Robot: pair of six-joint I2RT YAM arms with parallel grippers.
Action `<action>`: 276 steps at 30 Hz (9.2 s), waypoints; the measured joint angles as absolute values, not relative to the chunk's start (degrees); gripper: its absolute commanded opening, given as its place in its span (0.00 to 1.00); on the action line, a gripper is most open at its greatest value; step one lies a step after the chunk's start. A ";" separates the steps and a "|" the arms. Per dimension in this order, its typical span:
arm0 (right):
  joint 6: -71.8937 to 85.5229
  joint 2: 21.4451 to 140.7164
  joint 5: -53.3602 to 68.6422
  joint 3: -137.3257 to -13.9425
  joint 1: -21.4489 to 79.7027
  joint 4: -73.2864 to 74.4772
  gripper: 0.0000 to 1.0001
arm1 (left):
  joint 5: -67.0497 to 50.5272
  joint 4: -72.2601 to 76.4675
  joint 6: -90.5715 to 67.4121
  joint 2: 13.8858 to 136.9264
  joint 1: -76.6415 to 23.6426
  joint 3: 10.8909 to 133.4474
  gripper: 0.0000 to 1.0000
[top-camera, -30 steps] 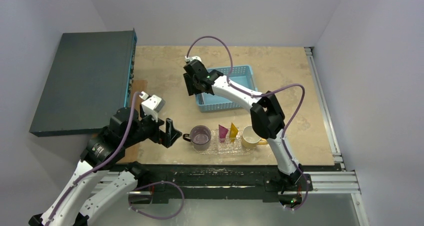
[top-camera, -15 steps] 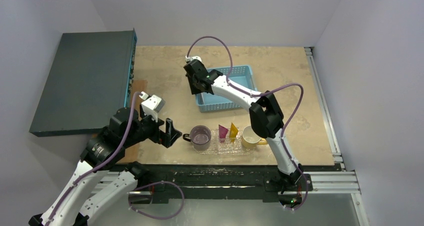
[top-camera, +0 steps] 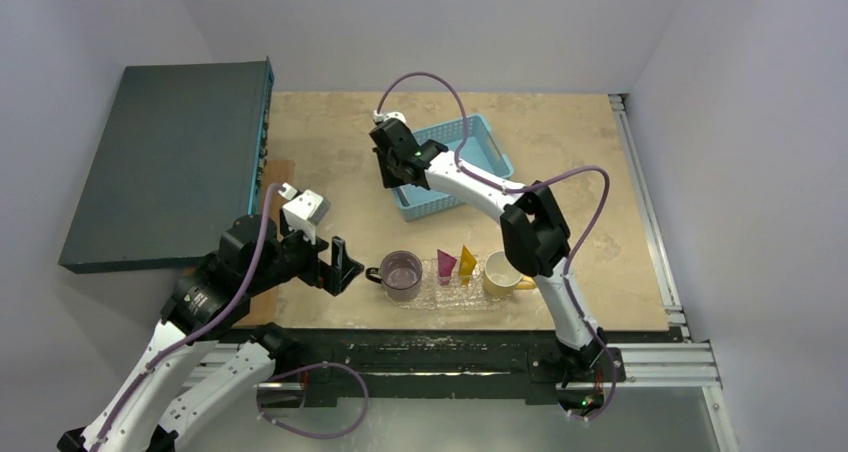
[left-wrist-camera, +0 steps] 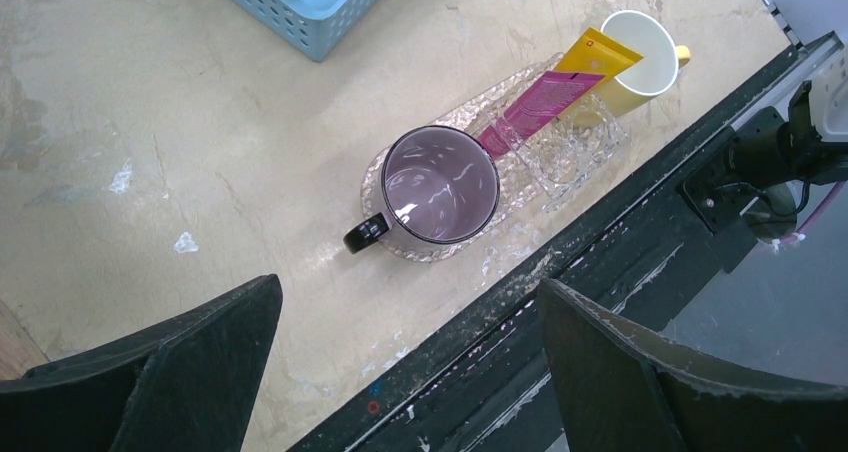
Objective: Prepare toiletry sets of a toothbrush and toothpaste on the tray
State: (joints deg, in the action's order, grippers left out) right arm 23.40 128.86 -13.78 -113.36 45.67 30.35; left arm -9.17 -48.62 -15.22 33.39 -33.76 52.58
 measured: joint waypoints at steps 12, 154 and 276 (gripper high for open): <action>26.46 120.11 -12.49 -107.96 45.47 28.05 0.00 | -9.17 -48.80 -15.22 33.43 -33.76 52.58 1.00; 8.64 129.01 -3.55 -101.97 22.81 28.49 0.00 | -9.19 -48.95 -15.18 35.66 -33.47 52.58 1.00; 40.75 59.51 2.70 -47.59 62.63 -28.69 0.61 | -46.11 -18.15 -42.15 28.75 -32.91 40.80 0.00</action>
